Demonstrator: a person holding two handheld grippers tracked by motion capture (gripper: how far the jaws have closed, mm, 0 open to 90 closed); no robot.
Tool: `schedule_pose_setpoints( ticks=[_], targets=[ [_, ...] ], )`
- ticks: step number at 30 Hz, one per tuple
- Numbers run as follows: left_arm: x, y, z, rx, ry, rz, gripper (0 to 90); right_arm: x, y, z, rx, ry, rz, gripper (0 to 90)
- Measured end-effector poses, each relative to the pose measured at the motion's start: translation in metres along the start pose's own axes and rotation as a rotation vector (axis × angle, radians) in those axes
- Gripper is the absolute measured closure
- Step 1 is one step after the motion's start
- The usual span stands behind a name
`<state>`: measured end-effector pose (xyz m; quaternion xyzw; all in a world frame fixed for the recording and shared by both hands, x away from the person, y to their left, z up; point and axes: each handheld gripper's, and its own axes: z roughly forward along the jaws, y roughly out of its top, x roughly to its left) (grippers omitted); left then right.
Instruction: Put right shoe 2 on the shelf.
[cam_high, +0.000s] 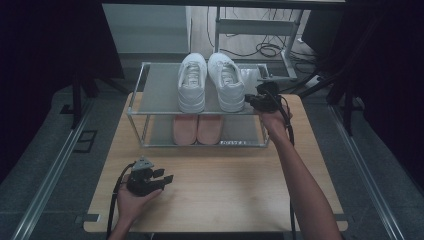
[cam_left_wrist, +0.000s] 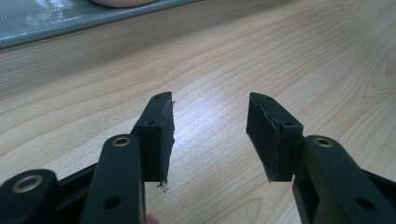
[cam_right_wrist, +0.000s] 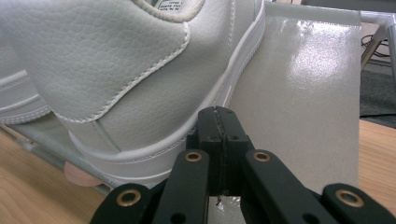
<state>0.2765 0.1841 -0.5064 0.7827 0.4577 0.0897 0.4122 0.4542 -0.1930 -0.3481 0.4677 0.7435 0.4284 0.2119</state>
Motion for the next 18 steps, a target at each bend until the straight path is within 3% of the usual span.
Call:
schedule_pose_setpoints(
  ticks=[12, 18],
  targets=[
    [0.000, 0.000, 0.000, 0.002, 0.001, 0.001, 51.7, 0.013, 0.001, 0.002, -0.005, 0.032, -0.012, 90.0],
    [0.000, 0.000, 0.000, -0.002, 0.001, 0.001, 51.7, 0.024, 0.001, 0.005, -0.006, 0.074, -0.019, 90.0]
  ],
)
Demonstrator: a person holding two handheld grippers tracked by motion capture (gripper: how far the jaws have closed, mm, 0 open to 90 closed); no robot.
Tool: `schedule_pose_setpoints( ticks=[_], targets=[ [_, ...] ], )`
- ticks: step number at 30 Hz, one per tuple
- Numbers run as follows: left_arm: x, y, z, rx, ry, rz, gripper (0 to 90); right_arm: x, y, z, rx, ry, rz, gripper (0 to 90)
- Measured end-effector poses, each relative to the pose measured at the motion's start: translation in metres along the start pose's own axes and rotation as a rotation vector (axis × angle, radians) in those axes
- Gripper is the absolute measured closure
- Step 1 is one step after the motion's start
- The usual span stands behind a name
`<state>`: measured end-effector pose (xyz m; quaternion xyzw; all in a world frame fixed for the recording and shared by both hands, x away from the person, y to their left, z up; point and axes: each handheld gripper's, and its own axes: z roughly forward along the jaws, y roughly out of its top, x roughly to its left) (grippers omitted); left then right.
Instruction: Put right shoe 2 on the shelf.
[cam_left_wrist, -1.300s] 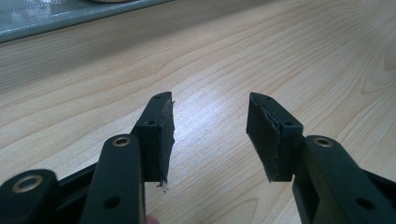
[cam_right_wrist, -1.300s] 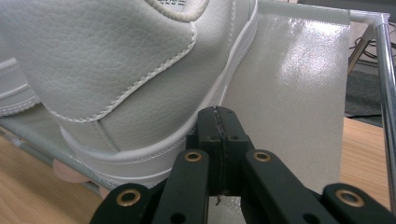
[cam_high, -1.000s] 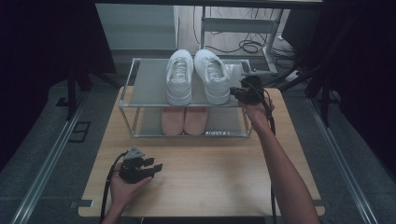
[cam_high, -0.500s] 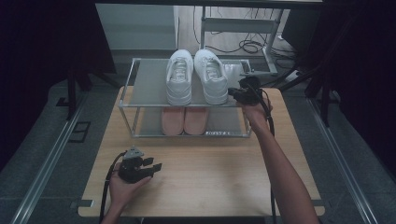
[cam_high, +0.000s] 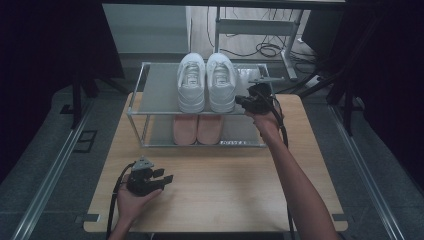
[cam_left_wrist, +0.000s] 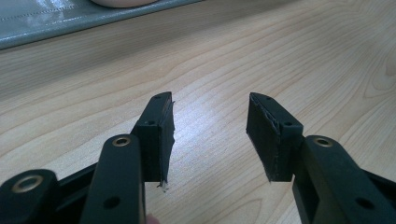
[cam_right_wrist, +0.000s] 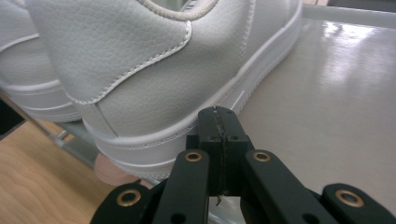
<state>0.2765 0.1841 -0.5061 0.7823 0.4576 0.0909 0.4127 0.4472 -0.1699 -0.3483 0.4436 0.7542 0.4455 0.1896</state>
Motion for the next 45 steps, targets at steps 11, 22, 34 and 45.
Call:
schedule_pose_setpoints(
  ticks=[11, 22, 34, 45],
  targets=[
    [0.001, 0.000, 0.000, 0.003, -0.001, 0.004, 51.7, 0.016, 0.002, 0.004, -0.014, 0.005, -0.011, 90.0],
    [0.001, 0.001, -0.001, -0.006, -0.003, -0.009, 51.7, 0.013, -0.001, 0.004, -0.021, 0.015, -0.027, 90.0],
    [0.000, -0.002, -0.005, -0.012, 0.010, -0.019, 51.5, 0.000, -0.010, -0.014, -0.057, 0.021, -0.032, 89.8],
    [-0.001, -0.003, -0.006, -0.008, 0.006, -0.010, 51.5, -0.012, -0.038, -0.049, -0.106, 0.038, -0.072, 87.9]
  ],
)
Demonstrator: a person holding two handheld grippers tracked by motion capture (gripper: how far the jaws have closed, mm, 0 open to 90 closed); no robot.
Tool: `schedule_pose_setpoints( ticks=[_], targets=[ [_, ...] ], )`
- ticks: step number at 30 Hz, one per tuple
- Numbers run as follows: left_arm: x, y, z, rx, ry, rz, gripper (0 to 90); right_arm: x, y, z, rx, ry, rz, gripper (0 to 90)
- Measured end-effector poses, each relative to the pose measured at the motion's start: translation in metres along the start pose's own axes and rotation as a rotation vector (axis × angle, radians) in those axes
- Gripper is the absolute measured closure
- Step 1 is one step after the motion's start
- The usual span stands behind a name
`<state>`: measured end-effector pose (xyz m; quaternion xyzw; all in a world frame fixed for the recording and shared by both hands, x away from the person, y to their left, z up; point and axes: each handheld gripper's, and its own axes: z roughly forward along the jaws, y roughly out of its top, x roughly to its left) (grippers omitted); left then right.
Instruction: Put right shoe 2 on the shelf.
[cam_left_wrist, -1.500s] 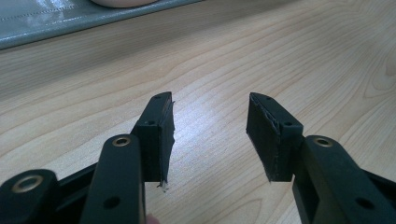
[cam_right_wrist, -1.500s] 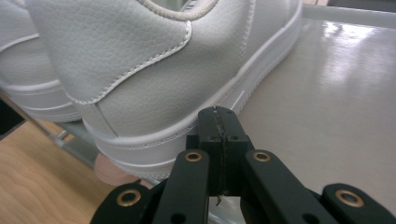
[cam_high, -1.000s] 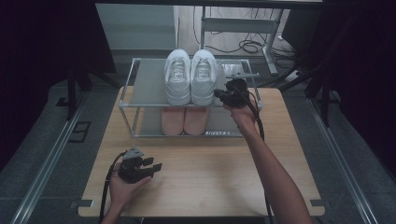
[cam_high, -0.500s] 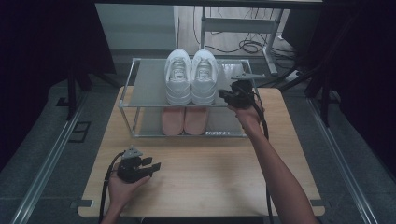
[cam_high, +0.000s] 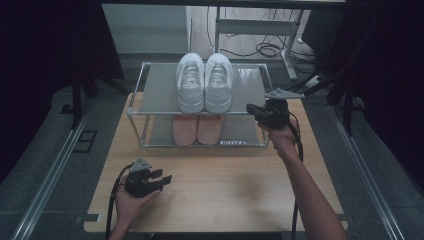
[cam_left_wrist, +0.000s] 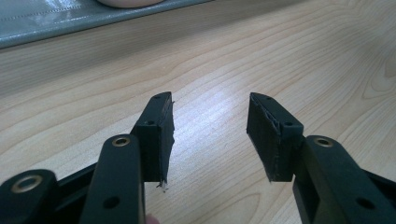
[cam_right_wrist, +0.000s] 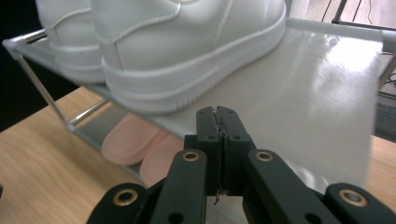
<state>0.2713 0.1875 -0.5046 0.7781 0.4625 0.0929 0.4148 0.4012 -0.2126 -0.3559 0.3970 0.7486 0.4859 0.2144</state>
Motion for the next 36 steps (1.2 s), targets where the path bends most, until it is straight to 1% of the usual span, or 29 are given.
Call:
schedule_pose_setpoints(
  ticks=[5, 7, 8, 10, 12, 14, 17, 19, 20, 22, 25, 26, 27, 33, 34, 36],
  targets=[
    [0.000, 0.000, 0.000, 0.000, -0.003, 0.005, 51.4, -0.009, -0.021, -0.021, -0.012, 0.012, -0.005, 82.9],
    [-0.001, 0.000, 0.000, 0.000, 0.001, 0.008, 51.3, -0.012, -0.030, -0.028, -0.013, 0.027, -0.002, 80.3],
    [-0.001, 0.001, 0.000, -0.001, 0.001, 0.007, 51.3, -0.015, -0.040, -0.034, -0.011, 0.045, -0.004, 76.1],
    [-0.002, 0.001, 0.000, 0.003, 0.001, 0.007, 51.2, -0.015, -0.043, -0.036, -0.010, 0.050, -0.009, 74.6],
    [-0.002, 0.000, 0.002, 0.003, 0.001, 0.009, 51.0, -0.016, -0.054, -0.040, -0.002, 0.070, -0.015, 68.7],
    [-0.003, 0.001, 0.002, 0.009, 0.000, 0.008, 50.5, -0.016, -0.063, -0.044, -0.001, 0.076, -0.020, 62.5],
    [-0.003, 0.000, 0.003, 0.011, 0.000, 0.006, 50.0, -0.014, -0.078, -0.050, 0.004, 0.100, -0.021, 55.9],
    [-0.003, 0.000, 0.003, 0.010, 0.000, 0.004, 50.0, -0.013, -0.089, -0.052, 0.011, 0.109, -0.020, 53.1],
    [-0.003, 0.000, 0.003, 0.010, 0.000, 0.004, 49.9, -0.013, -0.095, -0.053, 0.019, 0.116, -0.019, 52.2],
    [-0.003, 0.000, 0.003, 0.010, 0.000, 0.004, 49.9, -0.012, -0.105, -0.055, 0.027, 0.114, -0.016, 51.5],
    [-0.004, 0.000, 0.004, 0.013, -0.002, 0.006, 49.7, -0.013, -0.123, -0.057, 0.034, 0.115, 0.005, 50.4],
    [-0.003, 0.000, 0.004, 0.015, -0.003, 0.016, 49.7, -0.014, -0.130, -0.057, 0.038, 0.113, 0.012, 50.1],
    [-0.003, 0.000, 0.004, 0.016, -0.002, 0.015, 49.6, -0.015, -0.135, -0.058, 0.044, 0.113, 0.020, 49.8],
    [-0.004, -0.001, 0.006, 0.017, -0.001, 0.008, 49.5, -0.019, -0.169, -0.056, 0.095, 0.087, 0.029, 49.0],
    [-0.004, -0.001, 0.006, 0.019, -0.002, 0.013, 49.4, -0.020, -0.173, -0.055, 0.097, 0.084, 0.034, 49.0],
    [-0.004, -0.001, 0.006, 0.020, -0.001, 0.011, 49.4, -0.021, -0.181, -0.052, 0.124, 0.078, 0.037, 48.4]
  ],
)
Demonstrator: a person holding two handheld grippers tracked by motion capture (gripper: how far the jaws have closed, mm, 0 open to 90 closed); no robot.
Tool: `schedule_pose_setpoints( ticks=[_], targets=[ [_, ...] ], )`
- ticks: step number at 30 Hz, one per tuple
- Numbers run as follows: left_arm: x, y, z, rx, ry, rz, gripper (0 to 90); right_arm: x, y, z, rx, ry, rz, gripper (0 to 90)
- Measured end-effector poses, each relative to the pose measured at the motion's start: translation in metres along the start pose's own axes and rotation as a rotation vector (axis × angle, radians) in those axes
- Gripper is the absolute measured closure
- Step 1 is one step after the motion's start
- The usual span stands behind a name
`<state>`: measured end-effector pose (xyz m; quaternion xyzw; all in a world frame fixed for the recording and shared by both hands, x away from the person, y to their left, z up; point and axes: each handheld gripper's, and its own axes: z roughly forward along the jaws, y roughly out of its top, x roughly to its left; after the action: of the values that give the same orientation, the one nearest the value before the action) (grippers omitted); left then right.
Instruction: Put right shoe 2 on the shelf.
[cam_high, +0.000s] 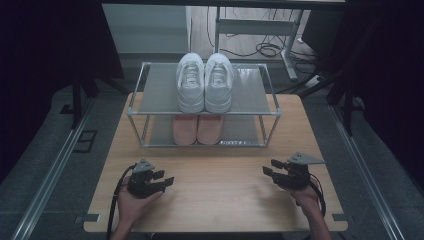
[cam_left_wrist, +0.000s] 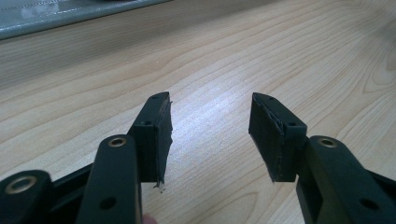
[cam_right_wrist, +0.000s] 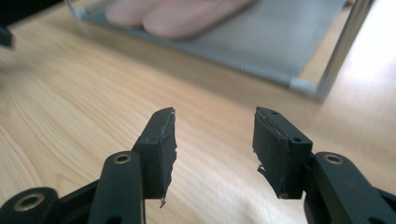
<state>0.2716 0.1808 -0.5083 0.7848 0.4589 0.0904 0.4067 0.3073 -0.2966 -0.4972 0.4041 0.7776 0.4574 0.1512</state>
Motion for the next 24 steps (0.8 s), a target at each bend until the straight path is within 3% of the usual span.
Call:
schedule_pose_setpoints(
  ticks=[2, 6, 24],
  targets=[
    [0.000, 0.000, 0.000, -0.001, 0.000, 0.003, 49.4, 0.000, -0.005, 0.004, 0.037, -0.029, -0.018, 47.9],
    [0.001, 0.000, -0.001, -0.001, 0.005, 0.002, 49.3, -0.003, -0.013, 0.010, 0.067, -0.026, -0.005, 46.5],
    [0.001, 0.001, -0.001, -0.003, 0.003, 0.003, 49.1, -0.002, -0.011, 0.003, 0.020, -0.041, -0.006, 46.3]
  ],
)
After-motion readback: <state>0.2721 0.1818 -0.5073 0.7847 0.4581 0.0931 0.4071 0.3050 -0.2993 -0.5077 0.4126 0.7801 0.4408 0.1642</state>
